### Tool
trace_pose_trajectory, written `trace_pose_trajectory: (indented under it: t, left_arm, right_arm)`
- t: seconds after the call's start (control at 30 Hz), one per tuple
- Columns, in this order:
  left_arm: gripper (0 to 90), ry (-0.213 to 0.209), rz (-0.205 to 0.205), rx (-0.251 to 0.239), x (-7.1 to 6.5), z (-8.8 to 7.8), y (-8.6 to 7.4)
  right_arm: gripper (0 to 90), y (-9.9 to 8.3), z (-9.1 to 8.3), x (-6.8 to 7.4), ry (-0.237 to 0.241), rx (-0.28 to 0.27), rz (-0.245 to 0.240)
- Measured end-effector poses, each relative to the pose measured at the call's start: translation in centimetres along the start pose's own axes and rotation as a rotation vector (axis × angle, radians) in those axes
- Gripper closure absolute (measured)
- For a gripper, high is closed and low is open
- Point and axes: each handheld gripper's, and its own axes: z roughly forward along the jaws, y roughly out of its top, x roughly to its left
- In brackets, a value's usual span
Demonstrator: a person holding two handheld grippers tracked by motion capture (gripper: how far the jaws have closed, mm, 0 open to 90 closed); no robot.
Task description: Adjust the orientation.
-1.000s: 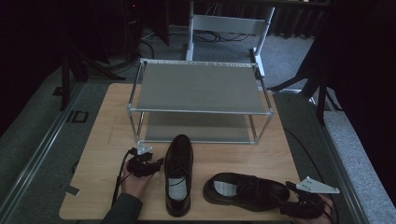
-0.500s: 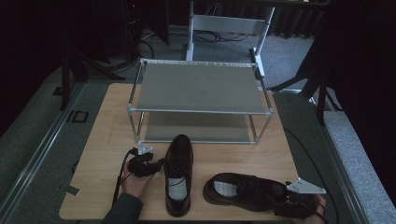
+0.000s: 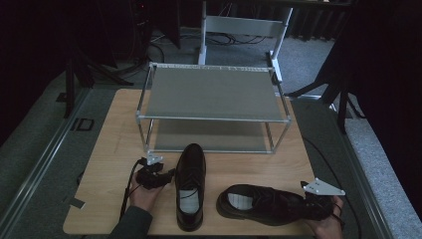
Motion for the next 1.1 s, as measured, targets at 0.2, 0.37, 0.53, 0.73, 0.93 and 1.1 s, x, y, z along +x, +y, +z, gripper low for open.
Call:
trace_pose_trajectory:
  t: [0.2,0.37,0.53,0.73,0.93,1.1]
  left_arm:
    - [46.7,-0.001,0.004,0.001,-0.1,0.0,0.0]
    - [46.6,0.000,0.003,-0.002,-0.2,0.1,0.0]
    - [46.5,0.000,0.003,-0.002,-0.2,0.1,0.0]
    - [46.8,0.002,0.001,-0.002,-0.2,0.1,0.0]
    - [46.8,0.002,0.000,-0.004,-0.2,0.1,0.0]
    - [47.0,0.005,0.000,-0.003,-0.2,0.1,0.0]
  right_arm:
    - [9.1,-2.3,-1.4,-0.5,0.001,0.041,0.037]
    - [9.1,-3.9,-2.0,-0.3,-0.008,0.105,0.024]
    - [8.7,-4.6,-1.5,-0.2,-0.011,0.123,0.014]
    - [8.8,-3.5,-0.5,-0.8,-0.083,0.136,0.024]
    - [11.8,-1.6,2.1,-2.0,-0.101,0.106,0.059]
    - [13.5,0.3,3.6,-2.1,-0.068,0.095,0.040]
